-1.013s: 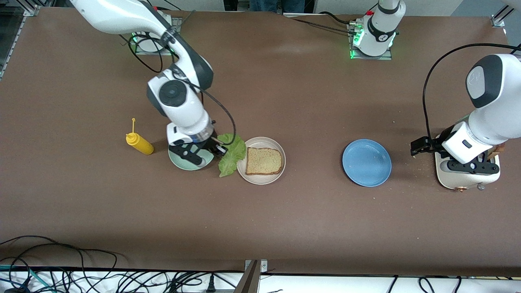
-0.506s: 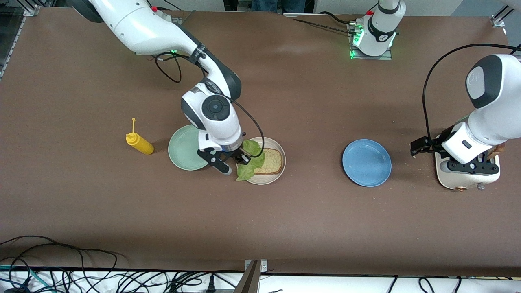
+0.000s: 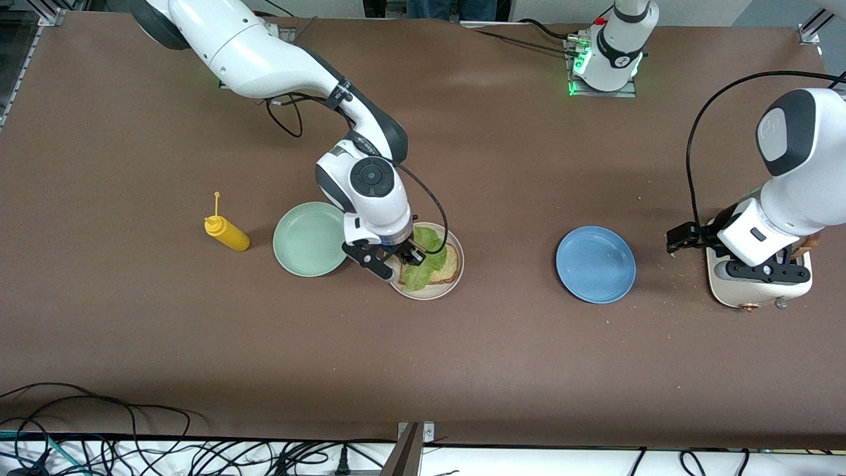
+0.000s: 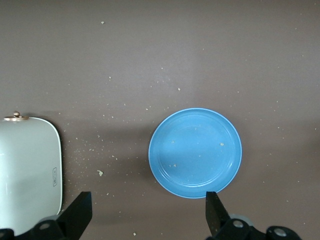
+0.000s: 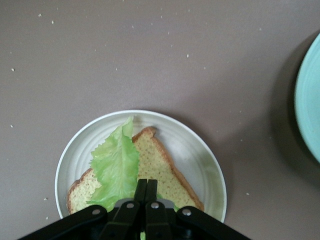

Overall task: Make sandwich on beige plate with both arms
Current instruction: 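Release the lettuce on the bread and raise the right gripper, then move the right gripper down to the yellow mustard bottle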

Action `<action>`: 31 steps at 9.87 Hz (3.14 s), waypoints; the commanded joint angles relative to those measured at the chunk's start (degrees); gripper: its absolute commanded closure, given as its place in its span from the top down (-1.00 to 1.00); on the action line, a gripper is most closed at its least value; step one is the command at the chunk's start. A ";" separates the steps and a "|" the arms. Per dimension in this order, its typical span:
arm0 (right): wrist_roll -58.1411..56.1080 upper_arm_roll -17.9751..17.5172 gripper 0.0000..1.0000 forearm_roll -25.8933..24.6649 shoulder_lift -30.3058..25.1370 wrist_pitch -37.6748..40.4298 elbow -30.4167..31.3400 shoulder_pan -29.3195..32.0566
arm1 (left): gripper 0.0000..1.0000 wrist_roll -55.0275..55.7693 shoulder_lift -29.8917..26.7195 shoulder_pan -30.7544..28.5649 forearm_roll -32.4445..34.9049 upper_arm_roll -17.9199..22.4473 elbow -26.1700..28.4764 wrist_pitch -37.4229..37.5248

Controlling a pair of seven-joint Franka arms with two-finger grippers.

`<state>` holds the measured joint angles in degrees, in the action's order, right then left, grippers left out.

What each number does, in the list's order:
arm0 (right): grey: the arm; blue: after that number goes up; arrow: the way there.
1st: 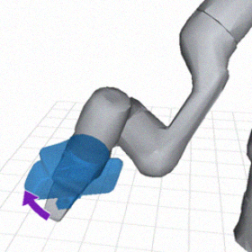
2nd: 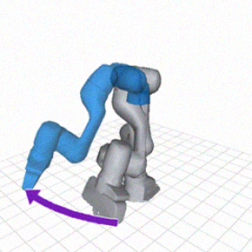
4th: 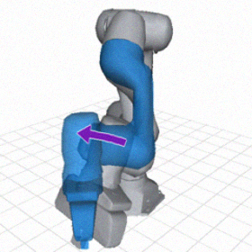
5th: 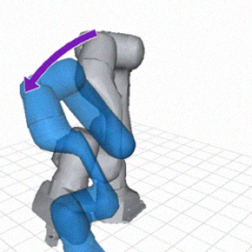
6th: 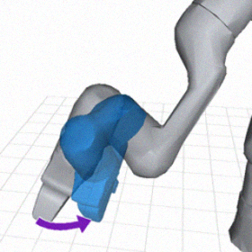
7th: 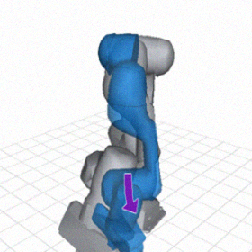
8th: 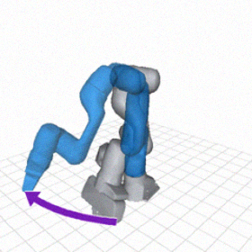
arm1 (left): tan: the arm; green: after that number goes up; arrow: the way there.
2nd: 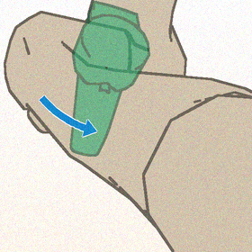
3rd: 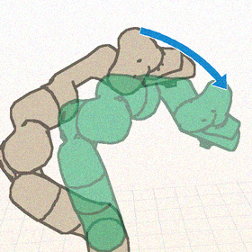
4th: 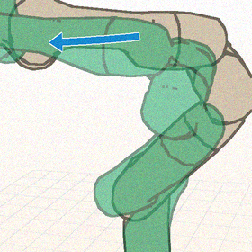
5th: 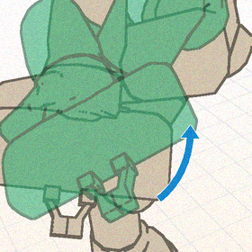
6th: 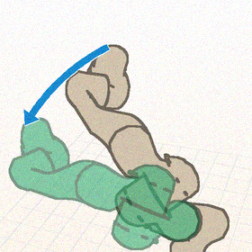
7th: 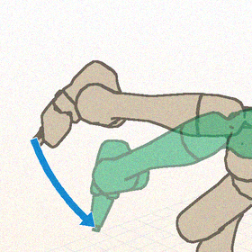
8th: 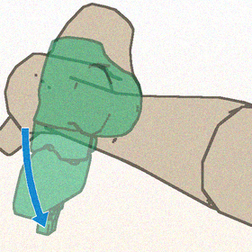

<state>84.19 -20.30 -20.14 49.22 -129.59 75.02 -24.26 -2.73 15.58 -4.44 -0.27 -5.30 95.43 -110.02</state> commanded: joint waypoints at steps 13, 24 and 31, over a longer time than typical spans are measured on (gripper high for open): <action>-12.72 0.70 1.00 -0.69 -19.31 11.82 13.70 9.48 | 1.00 0.18 0.06 -0.13 2.12 -0.32 0.11 0.07; -55.94 12.19 1.00 9.67 -49.73 -0.37 53.09 20.48 | 1.00 0.26 0.06 -0.13 2.12 -0.32 0.11 0.07; -63.98 17.40 1.00 9.95 -53.44 -26.82 71.82 20.39 | 1.00 0.26 0.15 -0.13 2.12 -0.32 0.11 0.07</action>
<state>21.93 -3.30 -11.39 -1.75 -151.56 142.20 -3.84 -2.72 16.13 -4.42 -0.27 -5.31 95.43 -110.04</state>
